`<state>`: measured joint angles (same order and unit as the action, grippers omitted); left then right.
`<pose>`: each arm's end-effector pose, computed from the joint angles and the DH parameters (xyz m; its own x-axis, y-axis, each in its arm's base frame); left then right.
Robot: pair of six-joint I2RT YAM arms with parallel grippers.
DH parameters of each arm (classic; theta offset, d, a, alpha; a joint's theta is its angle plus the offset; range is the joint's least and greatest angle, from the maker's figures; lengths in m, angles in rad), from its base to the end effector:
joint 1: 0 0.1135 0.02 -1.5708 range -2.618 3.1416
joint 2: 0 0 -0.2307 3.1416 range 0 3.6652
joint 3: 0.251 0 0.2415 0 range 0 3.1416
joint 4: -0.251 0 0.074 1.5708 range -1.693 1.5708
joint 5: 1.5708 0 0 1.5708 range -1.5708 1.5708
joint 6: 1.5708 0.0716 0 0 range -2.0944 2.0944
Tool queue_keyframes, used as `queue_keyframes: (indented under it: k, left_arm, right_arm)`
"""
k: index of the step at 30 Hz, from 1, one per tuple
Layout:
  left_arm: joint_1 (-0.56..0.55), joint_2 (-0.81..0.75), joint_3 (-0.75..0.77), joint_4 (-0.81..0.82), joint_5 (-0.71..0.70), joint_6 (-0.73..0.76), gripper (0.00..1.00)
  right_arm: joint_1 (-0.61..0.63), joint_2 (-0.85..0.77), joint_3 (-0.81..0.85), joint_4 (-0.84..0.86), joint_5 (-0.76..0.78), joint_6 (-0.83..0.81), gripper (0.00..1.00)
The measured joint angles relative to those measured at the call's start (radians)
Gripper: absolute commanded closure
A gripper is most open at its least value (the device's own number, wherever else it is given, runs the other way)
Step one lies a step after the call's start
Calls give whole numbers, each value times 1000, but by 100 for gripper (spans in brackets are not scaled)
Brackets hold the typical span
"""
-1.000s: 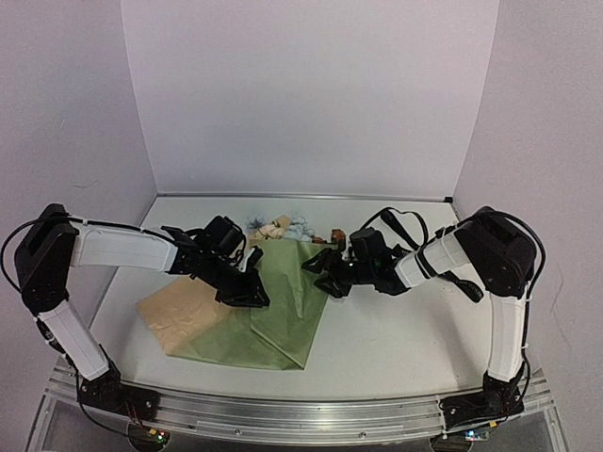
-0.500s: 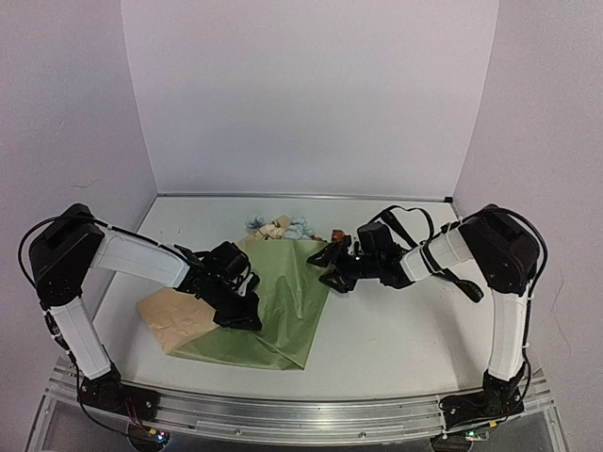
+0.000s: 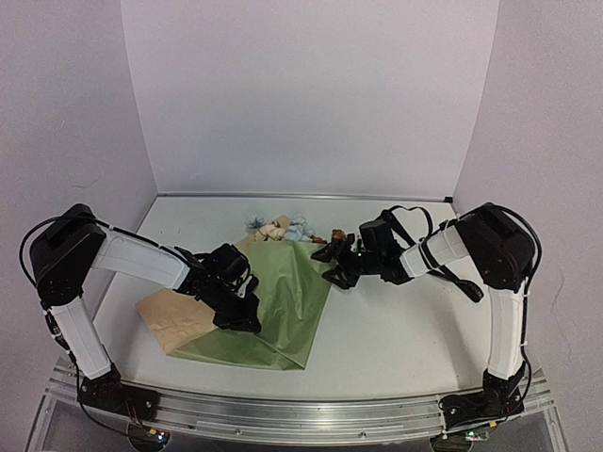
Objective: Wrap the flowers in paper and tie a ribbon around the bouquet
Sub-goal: Press the fold line of the 2/3-folded wrapping paper.
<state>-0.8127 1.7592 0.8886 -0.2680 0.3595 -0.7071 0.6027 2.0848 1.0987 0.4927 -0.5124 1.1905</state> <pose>0.2010 -0.2489 0.0718 -0.9820 0.1527 -0.1109 0.1882 0.8363 -0.5150 0.3366 0.2742 0.0878 -0.9339 0.3398 -0.1113 0.0469 0.4250 0.9040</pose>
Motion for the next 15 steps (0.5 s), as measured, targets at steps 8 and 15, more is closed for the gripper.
queue_keyframes:
  k: [8, 15]
  left_arm:
    - [0, 0, 0, 3, -2, 1, 100]
    - [-1, 0, 0, 3, -3, 4, 100]
  right_arm:
    - [-48, 82, 93, -30, 17, 29, 30]
    - [-66, 102, 162, -100, 59, 30, 29]
